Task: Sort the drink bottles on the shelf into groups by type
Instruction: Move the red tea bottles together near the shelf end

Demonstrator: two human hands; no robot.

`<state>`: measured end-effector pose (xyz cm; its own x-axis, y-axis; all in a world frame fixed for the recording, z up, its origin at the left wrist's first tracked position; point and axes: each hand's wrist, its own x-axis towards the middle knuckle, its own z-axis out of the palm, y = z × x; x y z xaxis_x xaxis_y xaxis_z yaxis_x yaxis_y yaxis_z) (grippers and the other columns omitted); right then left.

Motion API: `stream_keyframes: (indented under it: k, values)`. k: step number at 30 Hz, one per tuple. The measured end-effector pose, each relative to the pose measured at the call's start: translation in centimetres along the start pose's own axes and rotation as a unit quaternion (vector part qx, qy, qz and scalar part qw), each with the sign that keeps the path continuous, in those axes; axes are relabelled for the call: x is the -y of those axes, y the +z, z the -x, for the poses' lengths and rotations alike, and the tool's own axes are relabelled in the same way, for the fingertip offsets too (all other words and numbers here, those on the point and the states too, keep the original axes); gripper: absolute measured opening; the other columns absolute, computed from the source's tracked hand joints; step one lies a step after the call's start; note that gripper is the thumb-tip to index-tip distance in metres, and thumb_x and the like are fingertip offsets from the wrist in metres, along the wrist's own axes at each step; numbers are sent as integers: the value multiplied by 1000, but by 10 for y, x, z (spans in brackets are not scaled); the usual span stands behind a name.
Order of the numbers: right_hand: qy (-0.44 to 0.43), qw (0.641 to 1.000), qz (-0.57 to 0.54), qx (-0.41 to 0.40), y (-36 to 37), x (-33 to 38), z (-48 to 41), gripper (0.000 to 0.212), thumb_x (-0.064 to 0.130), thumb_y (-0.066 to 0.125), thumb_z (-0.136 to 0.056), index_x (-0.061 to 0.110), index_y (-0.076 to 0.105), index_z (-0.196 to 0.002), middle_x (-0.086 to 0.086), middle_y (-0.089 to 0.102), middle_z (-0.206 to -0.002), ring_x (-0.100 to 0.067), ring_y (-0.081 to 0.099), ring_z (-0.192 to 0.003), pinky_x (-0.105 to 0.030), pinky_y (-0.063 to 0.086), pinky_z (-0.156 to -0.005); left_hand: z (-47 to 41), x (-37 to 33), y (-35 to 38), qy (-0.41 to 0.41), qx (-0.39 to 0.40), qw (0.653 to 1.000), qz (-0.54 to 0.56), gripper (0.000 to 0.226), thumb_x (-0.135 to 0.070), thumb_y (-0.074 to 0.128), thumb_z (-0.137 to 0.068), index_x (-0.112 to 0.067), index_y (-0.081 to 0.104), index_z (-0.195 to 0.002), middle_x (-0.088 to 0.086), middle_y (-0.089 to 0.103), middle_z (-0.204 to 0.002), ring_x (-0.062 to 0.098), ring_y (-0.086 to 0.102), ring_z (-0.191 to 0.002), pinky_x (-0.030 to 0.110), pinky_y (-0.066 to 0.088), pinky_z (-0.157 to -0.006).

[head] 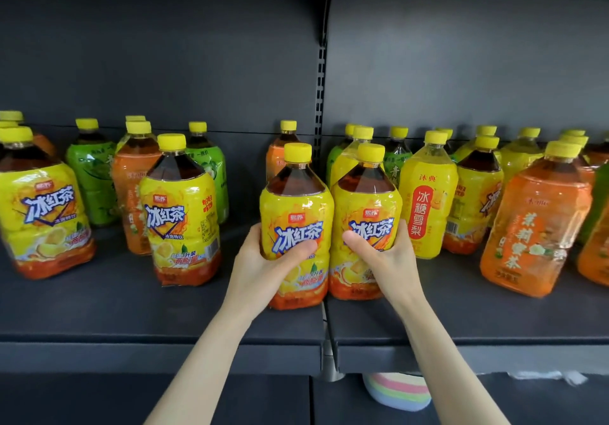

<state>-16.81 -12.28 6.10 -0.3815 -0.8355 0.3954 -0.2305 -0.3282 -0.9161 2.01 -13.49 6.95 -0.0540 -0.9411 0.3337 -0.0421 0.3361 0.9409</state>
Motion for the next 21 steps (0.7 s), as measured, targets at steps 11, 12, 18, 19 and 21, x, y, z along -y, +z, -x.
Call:
stream_keyframes:
  k: [11,12,18,19,21]
  values:
    - [-31,996,-39,-75,-44,34,74,64,52,82,-52,28,56,-105,14,71,-95,-7,70,-86,-32,59,-73,51,-16,34,32,-19,993,114,47,-49,71,-63,-28,59,-104,-8,71,-95,9,69,-86,21,55,-64]
    - [-33,995,-33,-93,-53,37,78,63,54,81,-52,28,57,-105,11,72,-94,-8,70,-85,-35,58,-75,55,-20,40,36,-10,993,113,45,-50,69,-64,-29,59,-103,-9,72,-94,8,69,-86,19,54,-63]
    - [-47,985,4,-169,-143,60,103,59,59,75,-51,28,61,-99,11,73,-90,-8,70,-82,-36,57,-75,90,-54,110,41,55,989,131,62,-65,73,-55,-29,61,-105,-13,72,-93,8,69,-85,21,56,-65]
    - [-45,983,10,-175,-163,61,109,58,59,75,-51,27,62,-98,10,73,-90,-8,70,-81,-35,57,-74,100,-58,126,40,67,987,139,61,-64,74,-56,-29,61,-105,-13,73,-93,7,70,-84,21,56,-65]
    - [-39,980,25,-192,-208,61,124,59,59,75,-50,25,63,-96,9,74,-88,-9,70,-79,-33,56,-71,124,-66,164,40,92,984,150,59,-64,73,-56,-30,62,-103,-16,72,-90,5,70,-82,18,54,-63]
